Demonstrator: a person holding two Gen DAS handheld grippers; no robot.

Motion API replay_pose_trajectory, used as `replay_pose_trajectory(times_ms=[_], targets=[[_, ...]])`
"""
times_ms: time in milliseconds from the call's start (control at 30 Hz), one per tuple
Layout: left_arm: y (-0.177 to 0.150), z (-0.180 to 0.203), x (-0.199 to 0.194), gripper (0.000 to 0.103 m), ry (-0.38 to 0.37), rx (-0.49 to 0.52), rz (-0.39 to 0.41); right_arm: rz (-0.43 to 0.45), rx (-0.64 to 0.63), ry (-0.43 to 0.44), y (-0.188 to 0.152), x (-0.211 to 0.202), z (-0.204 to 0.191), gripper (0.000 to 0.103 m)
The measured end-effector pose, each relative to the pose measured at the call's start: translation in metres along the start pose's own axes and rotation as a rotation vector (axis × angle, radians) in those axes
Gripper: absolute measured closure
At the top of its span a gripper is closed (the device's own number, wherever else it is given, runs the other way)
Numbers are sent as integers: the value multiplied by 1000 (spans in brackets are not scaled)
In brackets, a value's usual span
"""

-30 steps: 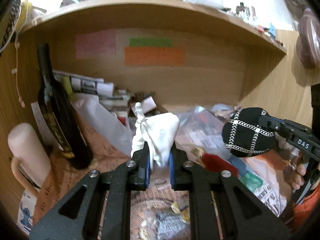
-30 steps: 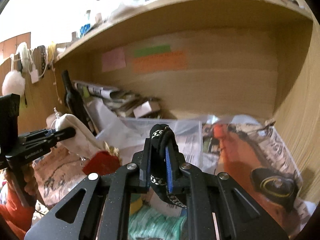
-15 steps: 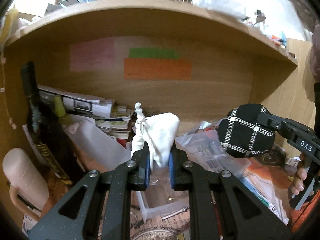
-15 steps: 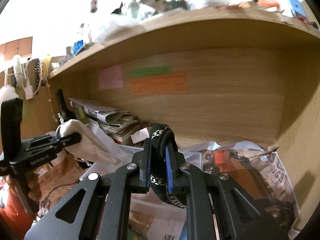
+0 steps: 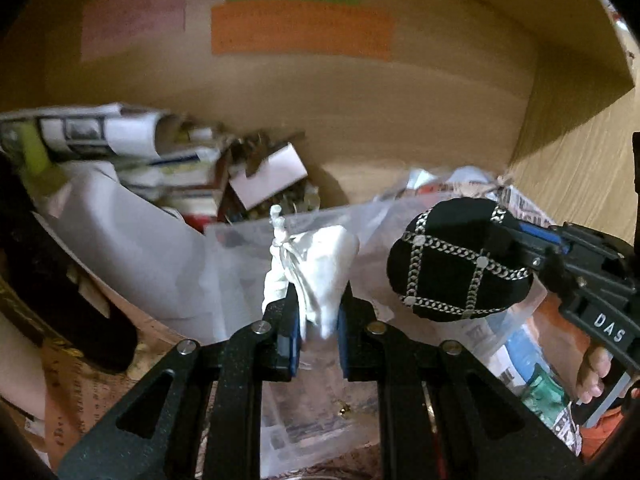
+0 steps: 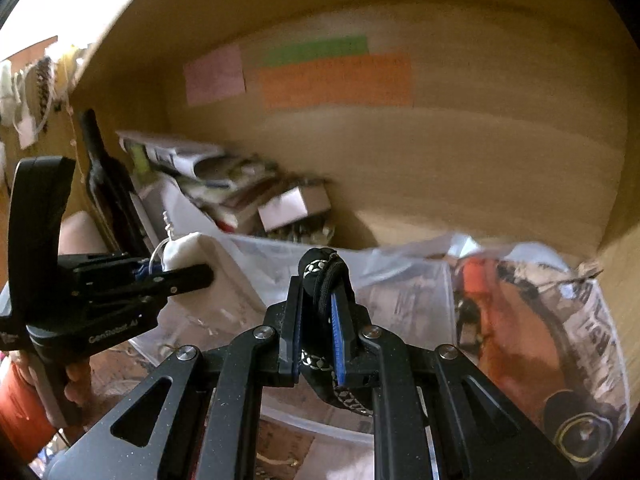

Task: Organize soft objects
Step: 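Lift the white bag with the left tool while the right tool lifts the black ball, then lower both items into the box and open both tools, then grasp the red pouch with the left tool while the right tool grasps the green sock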

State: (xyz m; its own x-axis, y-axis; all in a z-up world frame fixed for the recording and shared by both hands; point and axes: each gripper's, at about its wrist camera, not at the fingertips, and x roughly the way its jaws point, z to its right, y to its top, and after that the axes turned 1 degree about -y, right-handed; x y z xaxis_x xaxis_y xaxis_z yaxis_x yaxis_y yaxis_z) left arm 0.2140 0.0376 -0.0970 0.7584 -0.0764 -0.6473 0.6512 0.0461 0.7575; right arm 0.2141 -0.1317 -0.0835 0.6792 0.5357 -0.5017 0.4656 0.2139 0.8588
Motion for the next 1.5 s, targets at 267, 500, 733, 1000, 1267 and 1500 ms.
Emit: replay_pose_trajectory(times_ms=[267, 500, 733, 1000, 1267, 1500], targets=[[-2, 7, 19, 83, 16, 23, -61, -105, 12, -10, -8, 28, 6, 90], [1, 7, 5, 50, 7, 17, -21, -85, 26, -46, -5, 17, 10, 56], [0, 14, -44, 29, 28, 46, 89, 16, 14, -67, 4, -20, 6, 28], [-12, 20, -92, 5, 7, 46, 176, 95, -25, -84, -7, -70, -4, 16], [-42, 32, -99, 3, -25, 60, 138, 56, -19, -109, -45, -91, -11, 16], [-79, 40, -77, 3, -50, 34, 12, -77, 32, -109, -90, -82, -5, 16]])
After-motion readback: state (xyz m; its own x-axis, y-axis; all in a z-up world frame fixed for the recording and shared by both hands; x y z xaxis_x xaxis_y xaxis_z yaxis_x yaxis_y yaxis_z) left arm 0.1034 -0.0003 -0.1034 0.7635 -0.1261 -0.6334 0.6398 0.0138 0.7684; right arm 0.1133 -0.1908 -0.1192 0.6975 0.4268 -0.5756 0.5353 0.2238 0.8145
